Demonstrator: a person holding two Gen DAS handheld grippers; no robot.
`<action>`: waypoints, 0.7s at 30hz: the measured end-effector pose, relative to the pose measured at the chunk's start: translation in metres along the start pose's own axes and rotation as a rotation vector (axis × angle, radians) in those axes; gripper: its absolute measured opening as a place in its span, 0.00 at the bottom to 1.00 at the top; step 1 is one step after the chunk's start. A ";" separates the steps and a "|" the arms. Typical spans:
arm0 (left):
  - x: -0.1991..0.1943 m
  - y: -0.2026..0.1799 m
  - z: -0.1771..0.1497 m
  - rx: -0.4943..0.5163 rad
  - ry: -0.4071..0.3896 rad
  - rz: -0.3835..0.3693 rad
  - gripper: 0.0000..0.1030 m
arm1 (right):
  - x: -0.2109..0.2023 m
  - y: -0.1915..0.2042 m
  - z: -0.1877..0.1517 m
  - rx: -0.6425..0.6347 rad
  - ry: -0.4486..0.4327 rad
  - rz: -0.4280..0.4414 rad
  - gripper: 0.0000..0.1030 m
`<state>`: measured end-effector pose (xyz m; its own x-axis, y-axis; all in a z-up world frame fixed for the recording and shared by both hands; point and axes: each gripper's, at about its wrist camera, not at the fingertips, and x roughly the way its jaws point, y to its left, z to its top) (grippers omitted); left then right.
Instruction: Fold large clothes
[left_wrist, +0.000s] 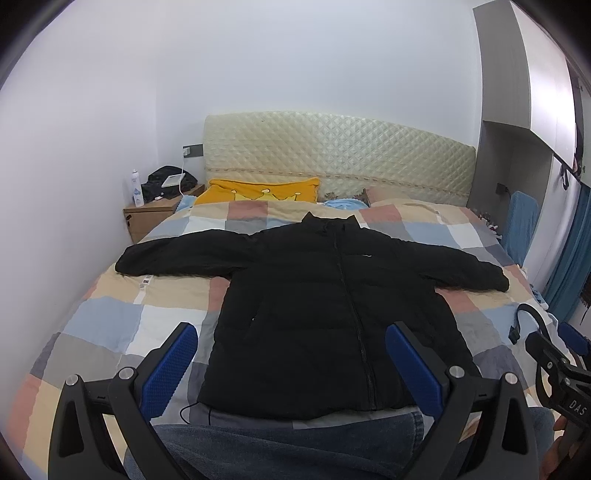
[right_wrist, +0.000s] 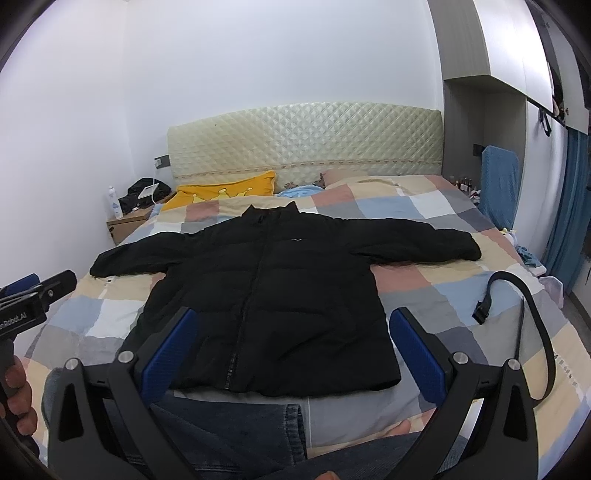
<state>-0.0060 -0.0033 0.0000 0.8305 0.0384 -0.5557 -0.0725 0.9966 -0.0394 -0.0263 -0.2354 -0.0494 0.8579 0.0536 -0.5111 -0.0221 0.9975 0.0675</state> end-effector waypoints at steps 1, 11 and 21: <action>0.001 0.000 0.000 0.001 0.006 -0.003 1.00 | 0.001 0.000 0.000 0.001 0.003 -0.004 1.00; 0.003 -0.008 0.002 -0.003 0.009 -0.004 1.00 | -0.003 -0.005 0.003 0.008 -0.003 0.000 1.00; 0.002 -0.010 0.000 -0.001 0.006 -0.006 1.00 | -0.003 -0.002 0.001 0.003 0.005 -0.002 1.00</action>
<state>-0.0038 -0.0132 -0.0003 0.8275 0.0320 -0.5606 -0.0683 0.9967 -0.0439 -0.0281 -0.2375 -0.0468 0.8555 0.0522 -0.5152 -0.0190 0.9974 0.0694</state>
